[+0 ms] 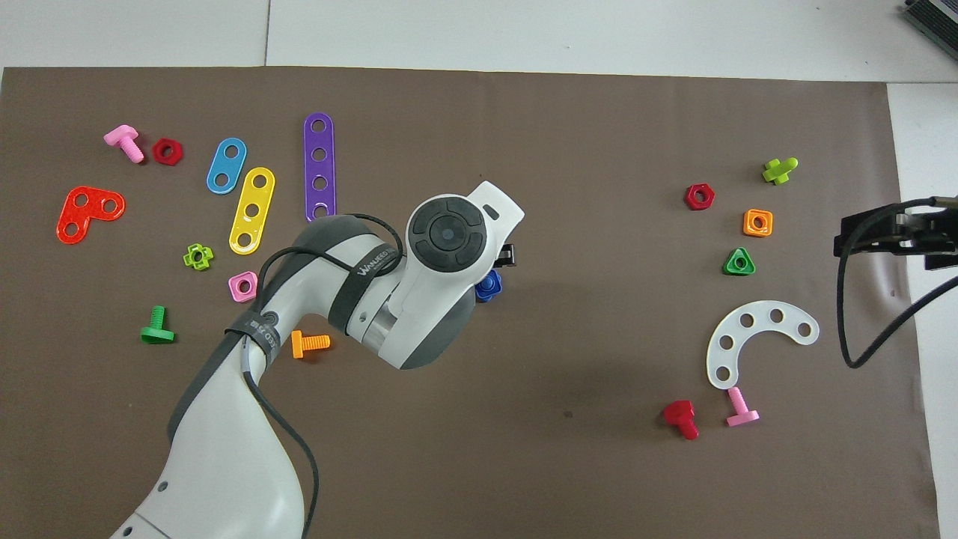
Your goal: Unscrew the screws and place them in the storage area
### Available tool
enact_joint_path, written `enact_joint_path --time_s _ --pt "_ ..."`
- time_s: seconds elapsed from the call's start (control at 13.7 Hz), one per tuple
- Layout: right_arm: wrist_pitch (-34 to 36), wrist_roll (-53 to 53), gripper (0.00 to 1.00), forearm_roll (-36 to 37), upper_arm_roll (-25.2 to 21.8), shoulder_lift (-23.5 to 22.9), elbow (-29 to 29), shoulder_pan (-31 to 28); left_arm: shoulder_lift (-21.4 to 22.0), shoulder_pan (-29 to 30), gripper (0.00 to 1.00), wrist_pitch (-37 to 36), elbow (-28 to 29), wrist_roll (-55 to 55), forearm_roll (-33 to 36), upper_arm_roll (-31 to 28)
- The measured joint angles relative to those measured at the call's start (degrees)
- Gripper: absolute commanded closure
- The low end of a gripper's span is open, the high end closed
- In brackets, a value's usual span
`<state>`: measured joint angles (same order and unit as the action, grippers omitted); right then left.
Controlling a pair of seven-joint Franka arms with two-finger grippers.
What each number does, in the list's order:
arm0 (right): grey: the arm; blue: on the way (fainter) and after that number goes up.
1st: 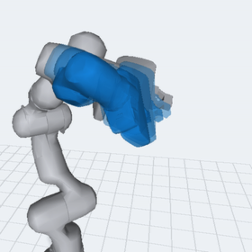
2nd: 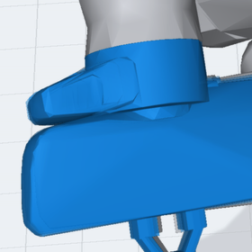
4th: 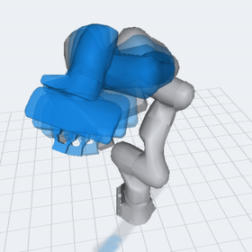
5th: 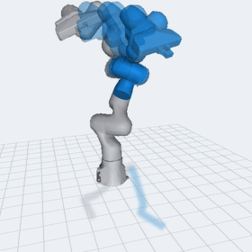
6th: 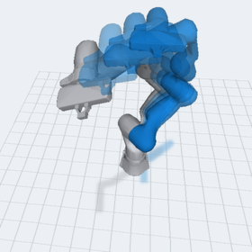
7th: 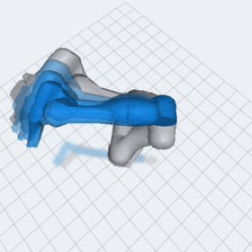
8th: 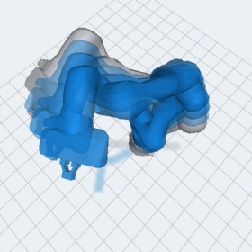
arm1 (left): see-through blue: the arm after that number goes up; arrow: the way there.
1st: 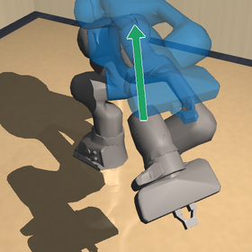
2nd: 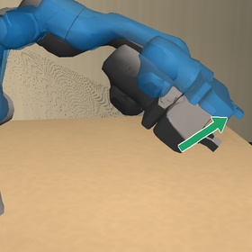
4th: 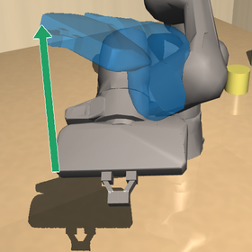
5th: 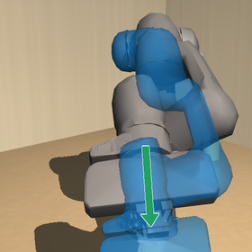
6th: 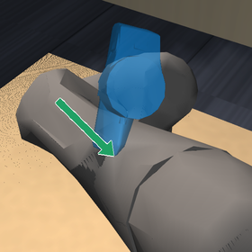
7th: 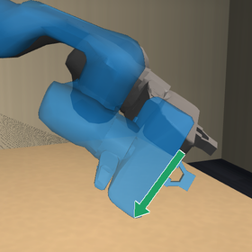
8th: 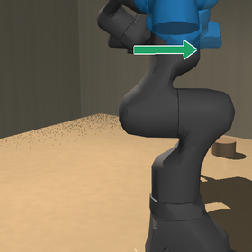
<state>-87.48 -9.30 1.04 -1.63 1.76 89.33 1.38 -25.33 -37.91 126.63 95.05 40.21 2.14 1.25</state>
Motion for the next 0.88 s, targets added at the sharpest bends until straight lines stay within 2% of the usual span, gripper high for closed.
enact_joint_path --time_s 0.51,0.66,0.88 --pt "0.0 0.0 0.0 0.0 0.0 0.0 0.0 0.0 -1.92 -1.72 0.09 7.66 3.84 3.55 0.43 0.05" --pt "0.0 0.0 0.0 0.0 0.0 0.0 0.0 0.0 -1.91 -2.04 0.15 8.52 4.61 3.91 0.43 0.02" --pt "0.0 0.0 0.0 0.0 0.0 0.0 0.0 0.0 -1.91 -2.36 0.17 8.58 5.21 3.95 0.46 0.07"
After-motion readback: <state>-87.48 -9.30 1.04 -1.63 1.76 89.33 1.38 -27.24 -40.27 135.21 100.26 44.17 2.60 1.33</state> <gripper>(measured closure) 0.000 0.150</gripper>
